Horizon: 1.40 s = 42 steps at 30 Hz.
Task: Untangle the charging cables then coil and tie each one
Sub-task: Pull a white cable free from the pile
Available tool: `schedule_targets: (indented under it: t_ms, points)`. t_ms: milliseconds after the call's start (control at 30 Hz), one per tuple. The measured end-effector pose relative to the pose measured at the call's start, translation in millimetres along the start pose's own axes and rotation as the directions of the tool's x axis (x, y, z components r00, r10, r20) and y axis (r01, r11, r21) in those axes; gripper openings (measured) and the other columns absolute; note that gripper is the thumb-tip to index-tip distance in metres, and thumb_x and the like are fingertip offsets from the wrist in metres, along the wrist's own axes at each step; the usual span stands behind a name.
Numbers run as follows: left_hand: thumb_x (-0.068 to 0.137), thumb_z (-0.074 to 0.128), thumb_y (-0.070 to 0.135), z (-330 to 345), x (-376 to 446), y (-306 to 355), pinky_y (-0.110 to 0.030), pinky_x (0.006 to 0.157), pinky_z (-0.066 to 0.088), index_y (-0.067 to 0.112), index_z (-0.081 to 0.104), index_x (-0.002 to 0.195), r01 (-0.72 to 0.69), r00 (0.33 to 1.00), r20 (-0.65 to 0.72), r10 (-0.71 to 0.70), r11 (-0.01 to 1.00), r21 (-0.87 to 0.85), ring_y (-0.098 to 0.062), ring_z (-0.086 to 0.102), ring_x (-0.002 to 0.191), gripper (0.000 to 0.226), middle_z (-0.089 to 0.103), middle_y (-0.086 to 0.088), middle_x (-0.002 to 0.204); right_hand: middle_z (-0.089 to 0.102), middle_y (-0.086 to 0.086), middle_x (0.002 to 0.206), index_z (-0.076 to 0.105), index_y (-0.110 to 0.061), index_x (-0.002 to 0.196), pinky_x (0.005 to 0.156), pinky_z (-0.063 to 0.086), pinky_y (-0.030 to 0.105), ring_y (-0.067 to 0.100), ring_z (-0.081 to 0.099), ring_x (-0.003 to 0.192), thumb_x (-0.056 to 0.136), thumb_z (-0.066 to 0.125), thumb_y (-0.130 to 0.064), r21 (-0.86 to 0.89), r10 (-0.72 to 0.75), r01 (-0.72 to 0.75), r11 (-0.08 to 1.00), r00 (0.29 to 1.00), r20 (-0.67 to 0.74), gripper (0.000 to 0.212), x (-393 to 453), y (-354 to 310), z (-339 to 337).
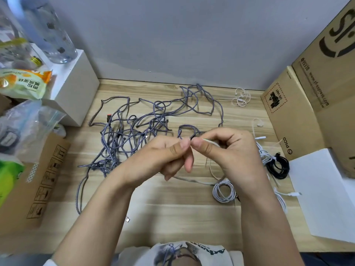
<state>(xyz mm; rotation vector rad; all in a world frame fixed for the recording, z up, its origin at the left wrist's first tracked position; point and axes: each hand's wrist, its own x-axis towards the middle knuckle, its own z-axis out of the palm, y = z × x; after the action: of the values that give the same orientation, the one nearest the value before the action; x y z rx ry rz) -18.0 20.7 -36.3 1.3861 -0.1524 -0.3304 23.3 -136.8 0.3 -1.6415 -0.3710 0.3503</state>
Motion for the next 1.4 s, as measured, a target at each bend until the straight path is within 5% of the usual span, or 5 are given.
schedule_targets:
  t_ms: [433,800,1033,1267,1400]
  points:
    - [0.100,0.036,0.013,4.0,12.1,16.5,-0.029,0.062,0.040,-0.003,0.053,0.106,-0.157,0.967,-0.053,0.250,0.419,-0.894,-0.015,0.028,0.047,0.024,0.031,-0.004,0.058,0.027,-0.007,0.047,0.051,-0.013,0.088,0.034,0.014,0.006,-0.003,0.018,0.030,0.086,0.045,-0.027,0.594,0.347,-0.550,0.588,0.834,0.429,0.016,6.3,33.1,10.9]
    - [0.099,0.032,0.009,13.6,27.7,-2.8,-0.018,0.066,0.051,0.006,0.035,0.133,-0.346,0.844,-0.503,0.186,0.905,-0.246,-0.006,0.058,0.051,0.034,0.062,0.004,0.059,0.040,-0.008,0.049,0.063,-0.012,0.080,0.044,0.028,0.016,0.002,0.036,0.041,0.095,0.053,-0.028,-0.396,0.326,-0.186,0.899,0.888,0.324,0.025,-6.0,27.7,20.7]
    - [0.091,0.041,0.027,0.3,21.5,-23.1,-0.018,0.063,0.044,0.027,0.037,0.130,-0.135,0.862,-0.431,0.265,0.941,0.310,-0.008,0.053,0.054,0.039,0.059,0.008,0.059,0.054,-0.008,0.053,0.063,-0.027,0.057,0.056,0.035,0.027,0.001,0.045,0.053,0.079,0.063,-0.041,-0.357,0.171,-0.096,0.929,0.968,0.184,0.026,-10.0,15.7,10.5]
    - [0.093,0.029,0.056,6.1,7.7,-12.9,-0.012,0.050,0.039,0.021,0.049,0.049,0.042,0.976,-0.216,0.016,0.964,0.262,-0.010,0.038,0.044,0.060,0.036,0.007,0.039,0.071,-0.003,0.062,0.072,-0.015,0.068,0.072,0.049,0.021,0.003,0.067,0.070,0.082,0.065,-0.021,-0.188,-0.067,0.098,0.977,0.984,0.168,0.017,-7.5,8.3,10.5]
    - [0.083,0.013,0.071,10.5,2.5,-4.1,-0.012,0.051,0.039,-0.005,0.060,0.072,0.038,0.999,-0.040,-0.033,0.993,0.114,-0.009,0.031,0.041,0.090,0.031,0.008,0.039,0.048,-0.007,0.040,0.067,-0.021,0.066,0.048,0.032,0.015,0.002,0.041,0.041,0.081,0.069,-0.015,-0.051,-0.093,0.093,0.994,0.996,-0.001,0.016,-2.6,14.1,11.6]
